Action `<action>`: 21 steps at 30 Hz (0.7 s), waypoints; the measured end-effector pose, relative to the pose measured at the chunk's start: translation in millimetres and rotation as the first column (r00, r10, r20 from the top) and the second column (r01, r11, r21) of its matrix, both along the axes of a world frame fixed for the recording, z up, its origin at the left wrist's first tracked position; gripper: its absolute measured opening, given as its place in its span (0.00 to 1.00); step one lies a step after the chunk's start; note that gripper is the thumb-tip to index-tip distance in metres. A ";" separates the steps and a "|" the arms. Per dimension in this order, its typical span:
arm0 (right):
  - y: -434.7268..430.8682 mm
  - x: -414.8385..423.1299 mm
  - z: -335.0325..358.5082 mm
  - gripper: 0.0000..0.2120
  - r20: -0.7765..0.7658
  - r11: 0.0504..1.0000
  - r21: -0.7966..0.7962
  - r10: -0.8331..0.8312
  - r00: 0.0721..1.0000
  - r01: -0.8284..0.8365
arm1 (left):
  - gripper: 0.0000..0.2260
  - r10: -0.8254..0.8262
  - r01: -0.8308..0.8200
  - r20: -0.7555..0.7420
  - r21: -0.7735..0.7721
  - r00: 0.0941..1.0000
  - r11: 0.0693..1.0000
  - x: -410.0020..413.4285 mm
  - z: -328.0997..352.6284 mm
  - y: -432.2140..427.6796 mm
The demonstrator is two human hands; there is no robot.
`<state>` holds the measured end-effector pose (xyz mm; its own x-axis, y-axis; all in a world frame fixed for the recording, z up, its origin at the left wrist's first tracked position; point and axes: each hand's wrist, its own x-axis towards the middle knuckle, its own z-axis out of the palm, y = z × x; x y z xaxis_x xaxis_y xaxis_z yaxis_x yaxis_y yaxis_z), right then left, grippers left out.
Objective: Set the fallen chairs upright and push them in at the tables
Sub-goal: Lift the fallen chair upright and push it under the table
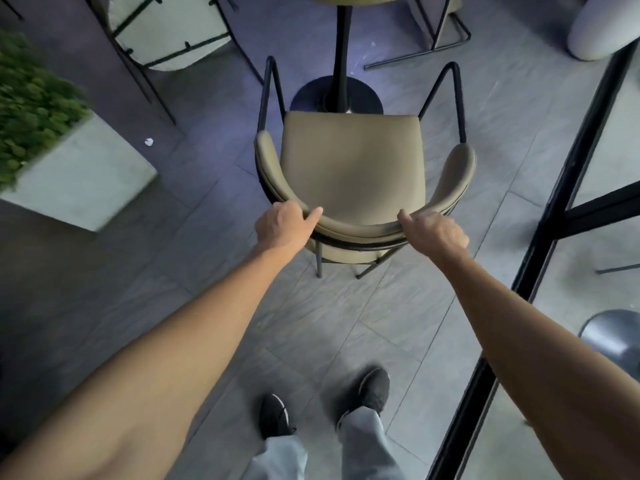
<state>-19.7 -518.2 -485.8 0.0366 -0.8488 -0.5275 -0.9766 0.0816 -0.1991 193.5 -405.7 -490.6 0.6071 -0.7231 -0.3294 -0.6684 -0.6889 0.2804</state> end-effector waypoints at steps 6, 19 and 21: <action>-4.0 4.7 17.2 0.17 -0.068 0.704 -0.312 0.653 0.755 -0.637 | 0.24 -0.462 0.459 0.060 0.060 0.885 0.887 -49.2 11.1 -23.0; -10.2 -2.9 -41.9 0.09 -0.092 0.501 -0.352 0.822 0.562 -0.791 | 0.11 -0.607 0.604 0.207 0.087 0.767 0.792 -46.8 -39.5 -27.0; -12.4 -2.3 -42.3 0.08 -0.081 0.498 -0.362 0.825 0.559 -0.788 | 0.10 -0.618 0.616 0.208 0.081 0.758 0.783 -42.5 -42.1 -28.3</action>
<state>-22.0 -530.6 -528.1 0.8254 -0.5331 -0.1859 -0.5589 -0.8181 -0.1357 150.9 -434.0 -532.7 0.0848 -0.9638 -0.2528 -0.9911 -0.1078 0.0785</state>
